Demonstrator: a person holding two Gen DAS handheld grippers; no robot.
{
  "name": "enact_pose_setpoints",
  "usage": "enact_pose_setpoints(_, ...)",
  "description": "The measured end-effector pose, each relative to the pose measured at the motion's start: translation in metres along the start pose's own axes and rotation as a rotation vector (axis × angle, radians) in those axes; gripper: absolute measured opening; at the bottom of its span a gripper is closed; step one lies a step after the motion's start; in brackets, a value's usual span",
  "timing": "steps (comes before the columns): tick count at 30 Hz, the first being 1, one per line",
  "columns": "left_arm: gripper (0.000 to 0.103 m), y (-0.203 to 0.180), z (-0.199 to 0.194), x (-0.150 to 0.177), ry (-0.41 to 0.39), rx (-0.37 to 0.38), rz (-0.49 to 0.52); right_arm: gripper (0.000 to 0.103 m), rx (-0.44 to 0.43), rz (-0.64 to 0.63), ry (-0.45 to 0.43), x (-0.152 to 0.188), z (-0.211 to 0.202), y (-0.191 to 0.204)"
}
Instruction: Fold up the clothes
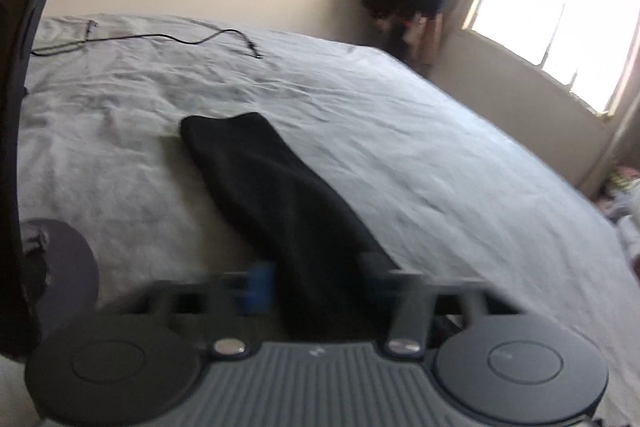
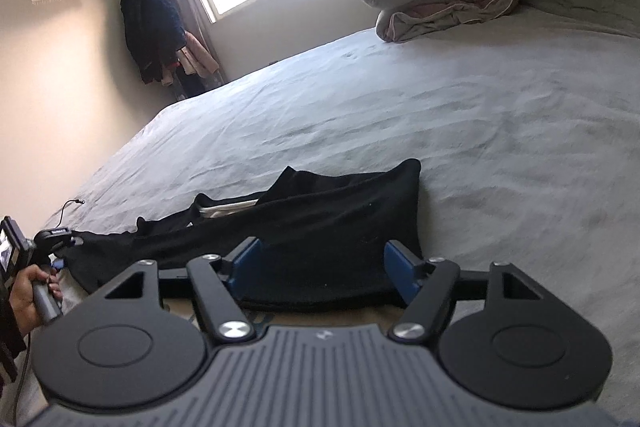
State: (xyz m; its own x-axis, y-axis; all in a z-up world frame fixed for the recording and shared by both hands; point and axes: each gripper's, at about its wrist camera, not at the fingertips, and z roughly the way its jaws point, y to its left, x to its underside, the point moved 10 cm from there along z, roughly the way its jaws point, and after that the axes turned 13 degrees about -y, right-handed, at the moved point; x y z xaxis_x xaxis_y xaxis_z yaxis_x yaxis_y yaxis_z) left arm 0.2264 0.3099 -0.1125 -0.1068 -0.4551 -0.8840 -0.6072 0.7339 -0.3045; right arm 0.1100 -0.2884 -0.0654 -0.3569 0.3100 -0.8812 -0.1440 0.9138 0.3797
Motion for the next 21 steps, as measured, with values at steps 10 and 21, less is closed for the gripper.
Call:
enact_pose_setpoints(10, 0.006, -0.024, -0.060, -0.048, -0.213, 0.163, -0.020, 0.072, -0.002, 0.006, -0.004, -0.001, -0.002, -0.001)
enact_pose_setpoints(21, 0.006, -0.091, -0.142, -0.071, -0.292, 0.438, -0.045, 0.072, -0.014, 0.011, -0.026, -0.009, -0.007, 0.002)
